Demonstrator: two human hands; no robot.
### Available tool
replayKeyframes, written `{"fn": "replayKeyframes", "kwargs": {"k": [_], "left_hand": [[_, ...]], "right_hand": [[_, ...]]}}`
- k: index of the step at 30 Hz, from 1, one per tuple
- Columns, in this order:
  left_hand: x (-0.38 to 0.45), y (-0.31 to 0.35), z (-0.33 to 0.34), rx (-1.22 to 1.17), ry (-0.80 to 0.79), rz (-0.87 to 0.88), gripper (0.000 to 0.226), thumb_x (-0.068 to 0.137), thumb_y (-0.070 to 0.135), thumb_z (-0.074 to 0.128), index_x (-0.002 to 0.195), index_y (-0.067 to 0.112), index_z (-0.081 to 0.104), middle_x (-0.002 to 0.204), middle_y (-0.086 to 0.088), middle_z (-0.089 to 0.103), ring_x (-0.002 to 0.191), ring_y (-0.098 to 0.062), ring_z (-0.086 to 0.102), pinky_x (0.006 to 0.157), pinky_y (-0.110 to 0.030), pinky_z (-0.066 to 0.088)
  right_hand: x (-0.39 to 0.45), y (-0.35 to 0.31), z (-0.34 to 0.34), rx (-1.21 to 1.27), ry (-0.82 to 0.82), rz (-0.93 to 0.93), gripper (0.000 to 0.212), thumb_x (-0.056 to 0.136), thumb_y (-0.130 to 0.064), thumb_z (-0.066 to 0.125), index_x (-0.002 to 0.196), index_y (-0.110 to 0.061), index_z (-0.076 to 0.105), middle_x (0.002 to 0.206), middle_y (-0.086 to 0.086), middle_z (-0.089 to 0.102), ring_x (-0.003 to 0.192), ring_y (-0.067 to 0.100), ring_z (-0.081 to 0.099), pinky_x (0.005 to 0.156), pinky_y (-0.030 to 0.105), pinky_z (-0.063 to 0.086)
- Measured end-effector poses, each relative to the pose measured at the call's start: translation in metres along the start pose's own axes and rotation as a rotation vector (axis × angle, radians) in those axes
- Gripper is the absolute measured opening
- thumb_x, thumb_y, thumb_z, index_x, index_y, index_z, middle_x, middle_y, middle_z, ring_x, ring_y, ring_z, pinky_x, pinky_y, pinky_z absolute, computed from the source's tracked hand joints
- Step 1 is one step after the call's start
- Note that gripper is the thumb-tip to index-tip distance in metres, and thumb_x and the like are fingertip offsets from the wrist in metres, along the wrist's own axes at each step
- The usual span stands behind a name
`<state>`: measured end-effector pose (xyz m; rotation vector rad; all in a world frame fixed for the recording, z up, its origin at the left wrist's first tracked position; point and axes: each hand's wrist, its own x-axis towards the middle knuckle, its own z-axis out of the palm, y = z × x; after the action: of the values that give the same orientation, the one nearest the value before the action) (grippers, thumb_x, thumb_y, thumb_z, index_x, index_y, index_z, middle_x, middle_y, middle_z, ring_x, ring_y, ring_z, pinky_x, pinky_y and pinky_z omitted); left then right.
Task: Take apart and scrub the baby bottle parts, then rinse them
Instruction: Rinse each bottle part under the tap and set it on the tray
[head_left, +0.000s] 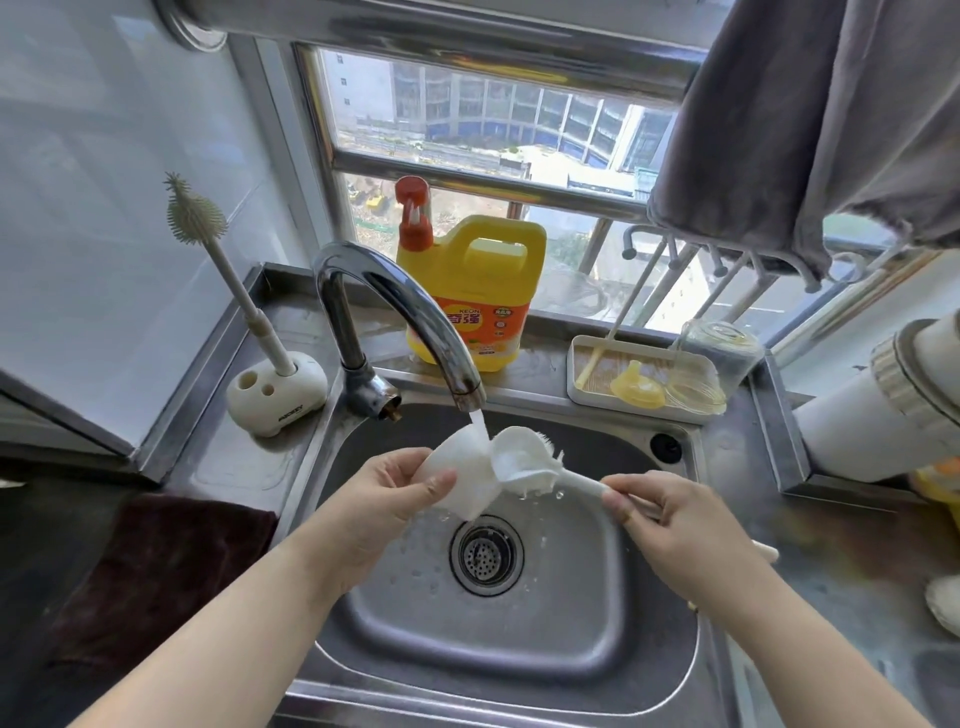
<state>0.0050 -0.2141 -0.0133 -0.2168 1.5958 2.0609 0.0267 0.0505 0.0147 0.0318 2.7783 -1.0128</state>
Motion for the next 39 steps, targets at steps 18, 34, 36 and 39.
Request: {"fn": "replayKeyframes", "kwargs": {"k": [18,34,36,39], "left_hand": [[0.011,0.009,0.012,-0.312,0.185,-0.187,0.034,0.099,0.022,0.041,0.123,0.001,0.052,0.119,-0.025,0.06,0.089,-0.036,0.064,0.079,-0.052,0.053],[0.009,-0.007,0.01,0.644,0.214,0.159,0.023,0.086,0.014,0.067,0.073,0.034,0.069,0.106,0.009,0.041,0.109,-0.014,0.042,0.101,-0.031,0.037],[0.009,-0.011,0.01,0.567,0.229,0.138,0.027,0.087,0.013,0.066,0.073,0.036,0.068,0.131,0.015,0.026,0.128,-0.013,0.032,0.111,-0.038,0.03],[0.007,-0.014,0.008,0.246,0.127,0.048,0.021,0.082,0.015,0.069,0.07,0.032,0.07,0.146,0.008,0.02,0.133,-0.016,0.036,0.095,-0.038,0.048]], "right_hand": [[-0.006,0.0,0.003,0.0,-0.027,0.032,0.008,0.086,-0.038,0.061,0.088,-0.04,0.069,0.082,-0.012,0.067,0.084,0.002,0.063,0.079,0.027,0.051],[0.004,-0.01,-0.003,-0.051,0.009,0.147,0.014,0.09,-0.04,0.056,0.091,-0.037,0.07,0.078,-0.016,0.067,0.083,0.007,0.061,0.076,0.029,0.05],[0.01,-0.018,0.004,-0.011,-0.005,0.129,0.016,0.091,-0.04,0.055,0.095,-0.034,0.07,0.069,-0.017,0.063,0.07,-0.002,0.056,0.062,0.014,0.044],[0.015,-0.025,0.013,0.012,-0.019,0.116,0.02,0.091,-0.04,0.055,0.101,-0.032,0.07,0.064,-0.02,0.056,0.063,-0.007,0.051,0.053,0.008,0.036]]}}
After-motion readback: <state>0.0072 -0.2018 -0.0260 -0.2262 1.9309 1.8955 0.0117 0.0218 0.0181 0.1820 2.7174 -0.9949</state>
